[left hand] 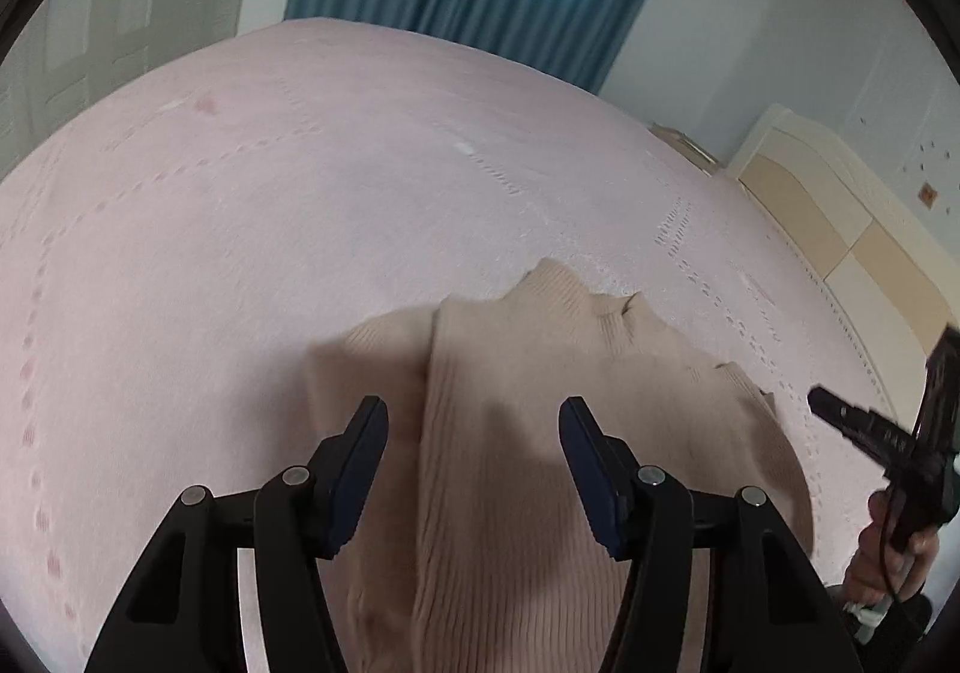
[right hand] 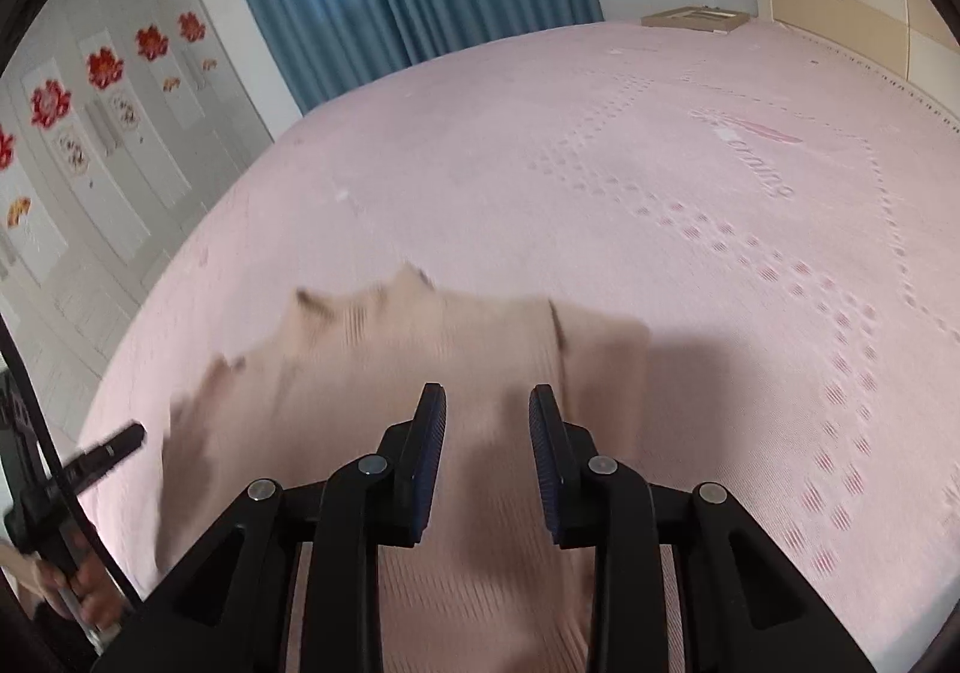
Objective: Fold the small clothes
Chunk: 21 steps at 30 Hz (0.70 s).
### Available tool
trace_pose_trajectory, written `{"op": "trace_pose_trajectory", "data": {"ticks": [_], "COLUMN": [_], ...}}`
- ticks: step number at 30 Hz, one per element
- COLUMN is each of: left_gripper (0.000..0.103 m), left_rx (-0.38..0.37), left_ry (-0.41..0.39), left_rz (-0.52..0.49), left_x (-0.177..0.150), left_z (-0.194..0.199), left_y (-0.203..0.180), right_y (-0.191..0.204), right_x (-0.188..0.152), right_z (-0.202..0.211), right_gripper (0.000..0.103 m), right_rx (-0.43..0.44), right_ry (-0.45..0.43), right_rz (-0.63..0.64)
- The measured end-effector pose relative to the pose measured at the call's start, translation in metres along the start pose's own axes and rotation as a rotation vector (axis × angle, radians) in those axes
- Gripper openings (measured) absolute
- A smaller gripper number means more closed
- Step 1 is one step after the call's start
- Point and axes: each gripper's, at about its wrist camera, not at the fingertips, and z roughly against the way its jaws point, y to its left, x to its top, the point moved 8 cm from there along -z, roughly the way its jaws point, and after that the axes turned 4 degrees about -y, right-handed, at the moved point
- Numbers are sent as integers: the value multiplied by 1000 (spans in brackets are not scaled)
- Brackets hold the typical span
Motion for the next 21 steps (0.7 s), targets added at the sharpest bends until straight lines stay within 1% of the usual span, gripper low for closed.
{"op": "trace_pose_trajectory", "data": {"ticks": [1, 2, 3, 4, 6, 8, 9, 10, 11, 12, 15, 17, 19, 20, 21], "left_gripper": [55, 51, 47, 47, 39, 34, 27, 23, 11, 8, 7, 7, 7, 7, 7], "left_rx": [10, 23, 30, 32, 32, 56, 78, 100, 119, 115, 94, 99, 105, 106, 107], "left_ry": [-1, 0, 6, 12, 34, 68, 84, 97, 119, 129, 122, 98, 71, 57, 42], "left_rz": [-24, -39, -42, -38, -24, -26, -24, -21, -16, -7, 32, 22, 4, -2, -8], "left_x": [6, 11, 16, 18, 18, 9, 5, 0, -5, -6, -6, -3, 0, 1, 2], "left_z": [-8, -16, -25, -30, -41, -54, -60, -63, -67, -70, -71, -72, -68, -66, -63], "left_y": [-4, -5, -7, -8, -3, 2, 7, 10, 14, 15, 19, 17, 14, 14, 13], "right_y": [2, 4, 6, 6, 3, -9, -17, -25, -30, -36, -39, -36, -32, -28, -23], "right_x": [7, 15, 20, 23, 22, 13, 5, -2, -7, -10, -9, -8, -7, -6, -5], "right_z": [-8, -17, -26, -35, -50, -65, -71, -77, -81, -84, -87, -95, -101, -103, -103], "right_gripper": [29, 29, 29, 29, 29, 28, 29, 29, 29, 29, 29, 29, 27, 15, 10], "right_rx": [-6, -15, -25, -38, -68, -99, -103, -98, -95, -94, -80, -100, -137, -137, -127], "right_ry": [-1, 0, 1, 5, 19, 52, 74, 96, 113, 127, 128, 150, 158, 152, 145], "right_rz": [-5, -5, 0, 8, 21, 11, -14, -49, -78, -110, -136, -106, -49, -28, -5]}}
